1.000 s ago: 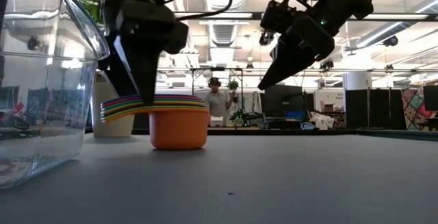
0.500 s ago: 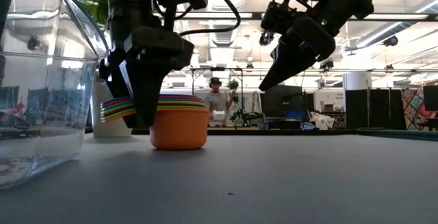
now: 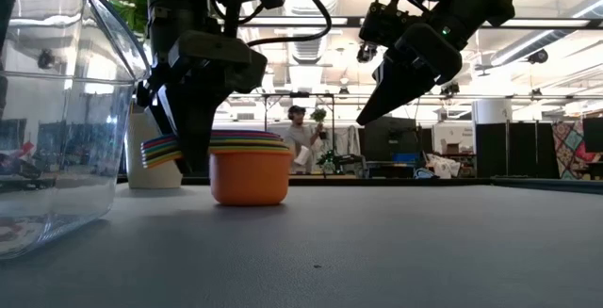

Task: Nest measuring cups in basket
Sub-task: Put the stacked measuring cups into the bin

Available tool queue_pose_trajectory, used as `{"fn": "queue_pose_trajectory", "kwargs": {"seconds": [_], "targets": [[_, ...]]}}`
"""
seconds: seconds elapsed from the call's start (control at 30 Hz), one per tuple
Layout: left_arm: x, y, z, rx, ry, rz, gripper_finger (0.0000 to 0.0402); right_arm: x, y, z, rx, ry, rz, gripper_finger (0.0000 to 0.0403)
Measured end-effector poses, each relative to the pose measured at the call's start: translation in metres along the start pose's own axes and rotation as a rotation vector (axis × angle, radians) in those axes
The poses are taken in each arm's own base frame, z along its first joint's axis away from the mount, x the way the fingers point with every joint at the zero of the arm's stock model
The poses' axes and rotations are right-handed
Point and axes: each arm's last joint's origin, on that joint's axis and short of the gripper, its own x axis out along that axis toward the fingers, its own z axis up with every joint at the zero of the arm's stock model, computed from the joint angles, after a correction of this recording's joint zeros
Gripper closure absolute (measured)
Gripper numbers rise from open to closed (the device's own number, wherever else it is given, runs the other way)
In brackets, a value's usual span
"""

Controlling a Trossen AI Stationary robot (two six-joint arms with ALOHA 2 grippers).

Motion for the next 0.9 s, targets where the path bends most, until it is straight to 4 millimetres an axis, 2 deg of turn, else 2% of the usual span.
{"fn": "queue_pose_trajectory", "kwargs": {"seconds": [0.07,0.4,0.5,0.7,0.9], "targets": [[0.0,0.0,0.0,0.012,0.0,-0.001,0.0261,0.0,0.0,0.0,0.0,0.0,0.0,0.0394],[-0.004,0.002,-0.001,0.064,0.009,0.008,0.0267,0.0,0.0,0.0,0.001,0.001,0.0,0.0394],[-0.011,0.003,-0.002,0.099,-0.004,-0.01,0.0268,-0.002,0.0,0.0,0.001,0.004,0.0,0.0394],[-0.039,0.01,-0.006,0.126,-0.036,-0.044,0.0273,-0.009,-0.001,0.002,0.022,-0.009,-0.001,0.0394],[-0.043,0.014,-0.01,0.126,-0.028,-0.03,0.0277,-0.014,-0.002,0.004,0.04,-0.028,0.0,0.0394]]}}
